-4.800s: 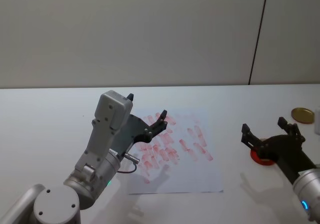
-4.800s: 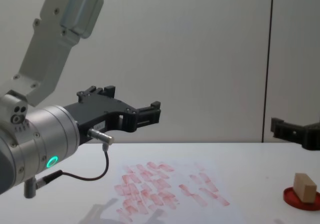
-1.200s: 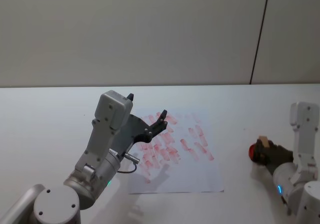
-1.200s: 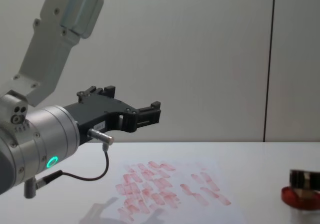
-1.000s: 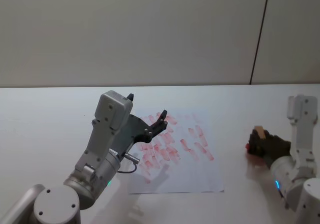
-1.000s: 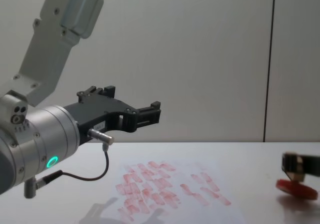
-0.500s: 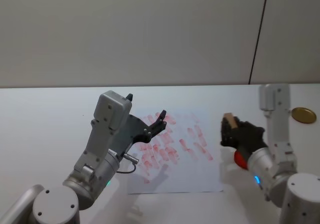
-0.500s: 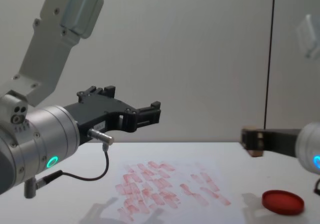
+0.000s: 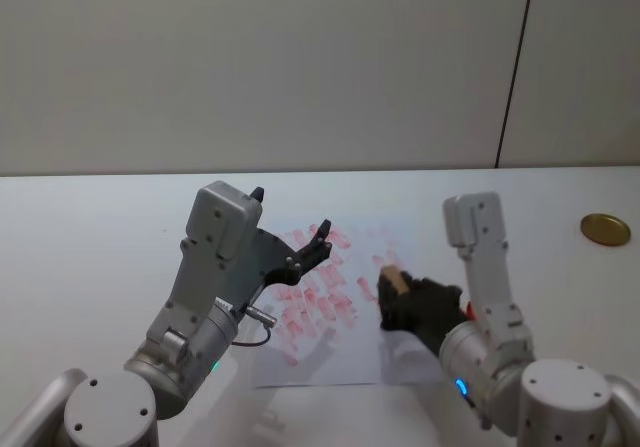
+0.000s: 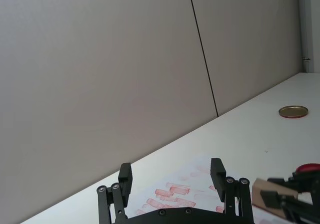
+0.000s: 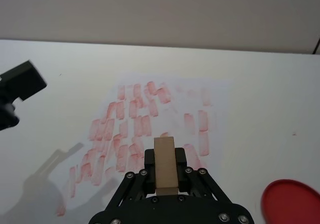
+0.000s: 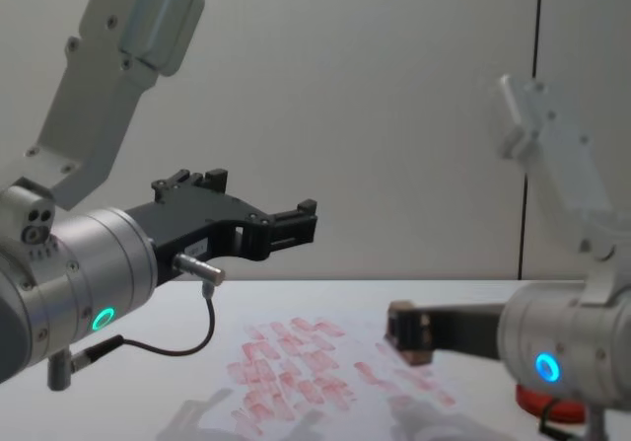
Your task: Use the one hand to pick up the stamp and affix it onto the A4 paper.
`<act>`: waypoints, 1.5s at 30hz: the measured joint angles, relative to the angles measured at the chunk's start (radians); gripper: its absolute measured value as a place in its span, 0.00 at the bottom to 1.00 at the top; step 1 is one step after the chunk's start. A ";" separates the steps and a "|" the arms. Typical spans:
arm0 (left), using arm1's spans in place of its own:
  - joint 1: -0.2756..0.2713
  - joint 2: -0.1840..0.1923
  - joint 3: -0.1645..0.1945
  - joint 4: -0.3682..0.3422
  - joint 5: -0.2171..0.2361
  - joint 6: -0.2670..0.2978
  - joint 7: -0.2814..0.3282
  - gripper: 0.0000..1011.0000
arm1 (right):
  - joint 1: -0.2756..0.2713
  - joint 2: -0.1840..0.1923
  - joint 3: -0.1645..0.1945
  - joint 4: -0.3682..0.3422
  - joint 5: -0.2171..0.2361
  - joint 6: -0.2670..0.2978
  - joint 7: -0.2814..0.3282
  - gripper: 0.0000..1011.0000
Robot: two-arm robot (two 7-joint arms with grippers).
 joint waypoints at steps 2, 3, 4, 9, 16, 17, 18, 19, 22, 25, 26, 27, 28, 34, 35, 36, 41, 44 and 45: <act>0.000 0.000 0.000 0.000 0.000 0.000 0.000 0.98 | -0.004 -0.005 -0.007 0.005 0.000 0.011 0.006 0.22; 0.000 0.000 0.000 0.000 0.000 0.000 0.000 0.98 | -0.005 -0.006 -0.009 0.006 0.001 0.016 0.008 0.22; 0.000 0.000 0.000 0.000 0.000 0.000 0.000 0.98 | -0.006 -0.008 -0.011 0.006 0.001 0.018 0.008 0.22; 0.000 0.000 0.000 0.000 0.000 0.000 0.000 0.98 | -0.017 -0.013 -0.021 0.008 0.001 0.042 0.011 0.22; 0.000 0.000 0.000 0.000 0.000 0.000 0.000 0.98 | -0.026 -0.016 -0.029 0.006 -0.009 0.070 0.006 0.22; 0.000 0.000 0.000 0.000 0.000 0.000 0.000 0.98 | -0.027 -0.017 -0.029 0.006 -0.011 0.074 0.005 0.22; 0.000 0.000 0.000 0.000 0.000 0.000 0.000 0.98 | -0.027 -0.017 -0.030 0.006 -0.013 0.077 0.004 0.22; 0.000 0.000 0.000 0.000 0.000 0.000 0.000 0.98 | -0.028 -0.017 -0.030 0.005 -0.017 0.083 0.001 0.22; 0.000 0.000 0.000 0.000 0.000 0.000 0.000 0.98 | -0.028 -0.018 -0.031 0.006 -0.025 0.096 -0.003 0.22; 0.000 0.000 0.000 0.000 0.000 0.000 0.000 0.98 | -0.027 -0.019 -0.031 0.012 -0.033 0.110 -0.005 0.22; 0.000 0.000 0.000 0.000 0.000 0.000 0.000 0.98 | -0.027 -0.019 -0.031 0.014 -0.035 0.112 -0.006 0.22; 0.000 0.000 0.000 0.000 0.000 0.000 0.000 0.98 | -0.026 -0.020 -0.031 0.016 -0.036 0.115 -0.006 0.22; 0.000 0.000 0.000 0.000 0.000 0.000 0.000 0.98 | -0.023 -0.021 -0.031 0.020 -0.040 0.119 -0.006 0.22; 0.000 0.000 0.000 0.000 0.000 0.000 0.000 0.98 | -0.015 -0.025 -0.030 0.035 -0.052 0.131 -0.005 0.22; 0.000 0.000 0.000 0.000 0.000 0.000 0.000 0.98 | -0.013 -0.026 -0.030 0.038 -0.053 0.132 -0.004 0.22; 0.000 0.000 0.000 0.000 0.000 0.000 0.000 0.98 | -0.011 -0.027 -0.029 0.043 -0.057 0.135 -0.003 0.22; 0.000 0.000 0.000 0.000 0.000 0.000 0.000 0.98 | -0.004 -0.029 -0.028 0.057 -0.066 0.140 0.002 0.22; 0.000 0.000 0.000 0.000 0.000 0.000 0.000 0.98 | -0.002 -0.030 -0.027 0.065 -0.070 0.142 0.006 0.22; 0.000 0.000 0.000 0.000 0.000 0.000 0.000 0.98 | -0.001 -0.030 -0.026 0.068 -0.071 0.142 0.007 0.22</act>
